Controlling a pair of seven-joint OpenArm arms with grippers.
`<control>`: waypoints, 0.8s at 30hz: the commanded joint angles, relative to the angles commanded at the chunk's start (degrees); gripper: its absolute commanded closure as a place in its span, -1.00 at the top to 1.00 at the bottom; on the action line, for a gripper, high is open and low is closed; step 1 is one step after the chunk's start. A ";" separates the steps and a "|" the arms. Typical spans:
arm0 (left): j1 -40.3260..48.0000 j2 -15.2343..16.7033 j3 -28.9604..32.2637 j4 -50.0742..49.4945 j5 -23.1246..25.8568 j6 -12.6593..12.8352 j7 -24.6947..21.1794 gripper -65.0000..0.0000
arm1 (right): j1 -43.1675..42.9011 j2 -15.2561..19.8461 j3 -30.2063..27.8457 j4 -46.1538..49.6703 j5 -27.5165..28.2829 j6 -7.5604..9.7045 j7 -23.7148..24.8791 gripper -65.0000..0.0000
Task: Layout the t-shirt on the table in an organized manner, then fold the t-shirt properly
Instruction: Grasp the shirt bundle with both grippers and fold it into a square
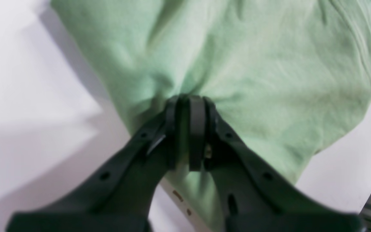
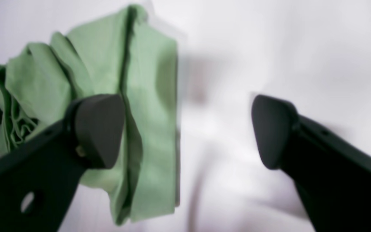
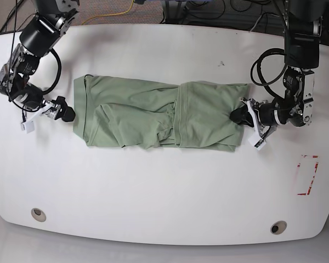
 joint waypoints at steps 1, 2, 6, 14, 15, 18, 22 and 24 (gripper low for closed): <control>0.09 0.00 0.00 0.00 0.00 0.00 0.00 -0.87 | 0.00 -0.70 0.00 0.00 0.00 0.00 0.00 0.86; 0.09 0.00 0.00 0.00 0.00 0.00 0.00 -0.87 | -0.09 -1.67 0.00 0.00 -0.18 0.00 0.00 0.86; 0.09 0.00 0.00 0.00 0.00 0.00 0.09 -0.87 | -0.09 -4.92 -3.96 0.18 -0.26 0.00 0.18 0.86; 0.09 0.00 -0.09 0.00 -0.09 0.00 0.18 -0.87 | 0.44 -9.85 -7.03 0.26 -0.35 0.00 0.35 0.83; 0.09 0.00 -0.09 0.00 -0.09 0.00 0.18 -0.87 | 0.44 -10.20 -7.03 0.26 -0.35 0.00 0.35 0.78; 0.18 0.18 -0.09 0.00 -0.09 0.00 0.18 -0.87 | 1.05 -10.73 -7.03 0.26 -0.35 0.00 1.14 0.25; 0.18 0.35 -0.09 0.00 -0.09 0.00 0.18 -0.87 | 1.23 -10.46 -8.53 0.26 -0.35 0.00 1.93 -0.59; 0.18 0.88 0.00 0.00 0.00 0.00 0.18 -0.87 | 1.23 -10.29 -9.32 0.35 -0.35 0.00 1.93 -0.84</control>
